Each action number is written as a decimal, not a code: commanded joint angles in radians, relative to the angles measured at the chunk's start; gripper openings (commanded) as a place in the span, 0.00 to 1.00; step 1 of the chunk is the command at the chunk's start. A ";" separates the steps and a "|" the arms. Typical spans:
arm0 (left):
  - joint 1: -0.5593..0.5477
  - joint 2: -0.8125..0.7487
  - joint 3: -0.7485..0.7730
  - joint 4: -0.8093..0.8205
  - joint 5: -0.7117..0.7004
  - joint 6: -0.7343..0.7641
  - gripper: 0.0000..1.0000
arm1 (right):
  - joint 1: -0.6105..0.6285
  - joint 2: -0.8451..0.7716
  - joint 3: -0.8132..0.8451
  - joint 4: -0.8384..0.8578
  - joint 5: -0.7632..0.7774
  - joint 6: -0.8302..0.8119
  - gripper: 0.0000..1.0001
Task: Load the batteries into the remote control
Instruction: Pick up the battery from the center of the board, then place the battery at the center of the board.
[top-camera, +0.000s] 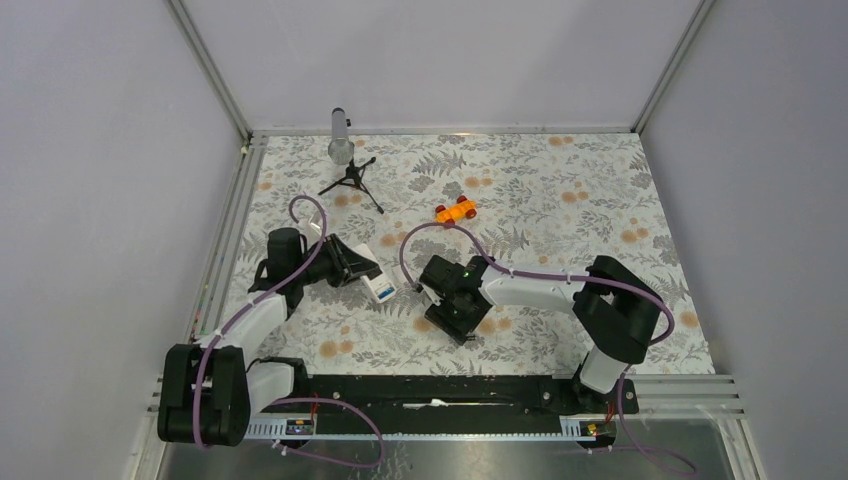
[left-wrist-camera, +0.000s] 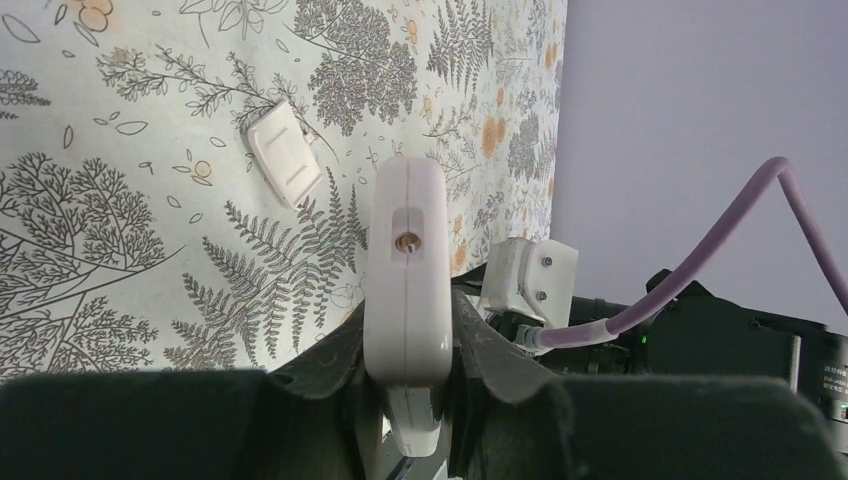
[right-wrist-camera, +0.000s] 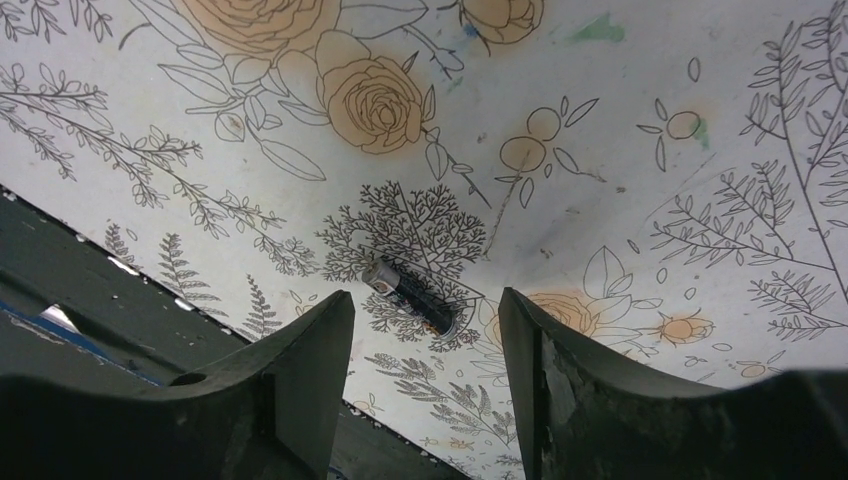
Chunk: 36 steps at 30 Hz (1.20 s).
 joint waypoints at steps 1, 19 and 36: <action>0.011 -0.003 -0.018 0.060 0.028 -0.017 0.00 | 0.007 0.008 0.035 -0.044 -0.028 -0.028 0.64; 0.025 0.006 -0.007 0.071 0.037 -0.020 0.00 | -0.004 0.046 0.036 -0.001 0.183 0.246 0.21; 0.026 -0.030 0.002 0.049 0.027 -0.008 0.00 | -0.318 0.040 0.040 0.041 0.255 1.162 0.28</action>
